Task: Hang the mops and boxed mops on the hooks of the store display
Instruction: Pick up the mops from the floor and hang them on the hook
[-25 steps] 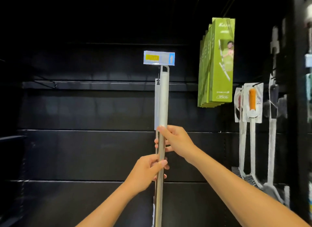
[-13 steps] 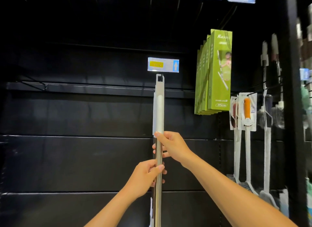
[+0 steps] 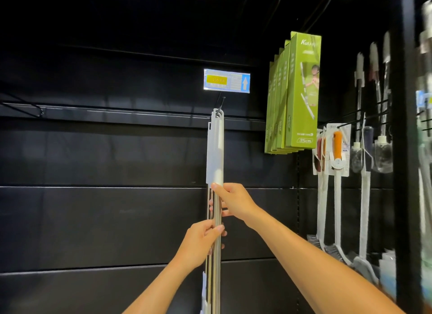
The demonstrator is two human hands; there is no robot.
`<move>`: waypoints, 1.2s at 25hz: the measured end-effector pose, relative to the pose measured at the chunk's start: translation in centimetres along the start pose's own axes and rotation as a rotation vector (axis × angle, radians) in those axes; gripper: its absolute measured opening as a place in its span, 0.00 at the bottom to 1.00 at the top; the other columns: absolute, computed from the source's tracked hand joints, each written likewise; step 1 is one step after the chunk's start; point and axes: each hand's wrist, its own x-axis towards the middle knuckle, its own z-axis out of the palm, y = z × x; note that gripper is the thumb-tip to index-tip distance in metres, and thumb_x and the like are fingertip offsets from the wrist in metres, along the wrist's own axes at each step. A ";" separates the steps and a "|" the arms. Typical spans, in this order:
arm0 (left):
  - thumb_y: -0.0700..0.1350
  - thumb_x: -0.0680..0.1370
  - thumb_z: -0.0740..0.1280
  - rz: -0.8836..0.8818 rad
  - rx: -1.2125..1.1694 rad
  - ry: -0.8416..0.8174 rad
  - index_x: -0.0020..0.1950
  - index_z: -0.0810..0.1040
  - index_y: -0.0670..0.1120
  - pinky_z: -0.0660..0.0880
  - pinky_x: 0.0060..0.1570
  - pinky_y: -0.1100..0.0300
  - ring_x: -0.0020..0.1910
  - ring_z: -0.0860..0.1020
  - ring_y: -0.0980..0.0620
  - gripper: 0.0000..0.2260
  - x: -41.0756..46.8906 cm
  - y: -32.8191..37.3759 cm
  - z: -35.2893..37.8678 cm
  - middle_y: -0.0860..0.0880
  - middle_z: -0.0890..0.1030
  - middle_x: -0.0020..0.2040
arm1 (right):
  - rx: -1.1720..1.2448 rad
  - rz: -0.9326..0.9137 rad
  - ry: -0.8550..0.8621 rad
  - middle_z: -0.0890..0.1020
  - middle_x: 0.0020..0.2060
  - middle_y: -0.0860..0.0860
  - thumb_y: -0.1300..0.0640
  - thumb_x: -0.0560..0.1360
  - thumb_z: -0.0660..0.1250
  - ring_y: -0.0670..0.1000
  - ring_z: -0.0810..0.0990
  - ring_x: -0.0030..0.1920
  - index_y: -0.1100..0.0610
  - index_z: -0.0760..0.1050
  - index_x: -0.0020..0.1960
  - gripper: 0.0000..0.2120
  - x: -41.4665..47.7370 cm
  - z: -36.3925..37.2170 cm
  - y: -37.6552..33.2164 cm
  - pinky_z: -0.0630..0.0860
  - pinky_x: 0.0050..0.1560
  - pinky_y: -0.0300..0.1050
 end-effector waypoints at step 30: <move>0.53 0.82 0.62 0.111 0.824 -0.225 0.82 0.63 0.53 0.63 0.79 0.43 0.84 0.56 0.46 0.28 -22.6 -13.3 13.9 0.50 0.62 0.83 | -0.397 0.343 -0.091 0.77 0.59 0.45 0.50 0.81 0.67 0.45 0.77 0.60 0.52 0.76 0.66 0.15 -31.5 -5.7 27.2 0.71 0.60 0.36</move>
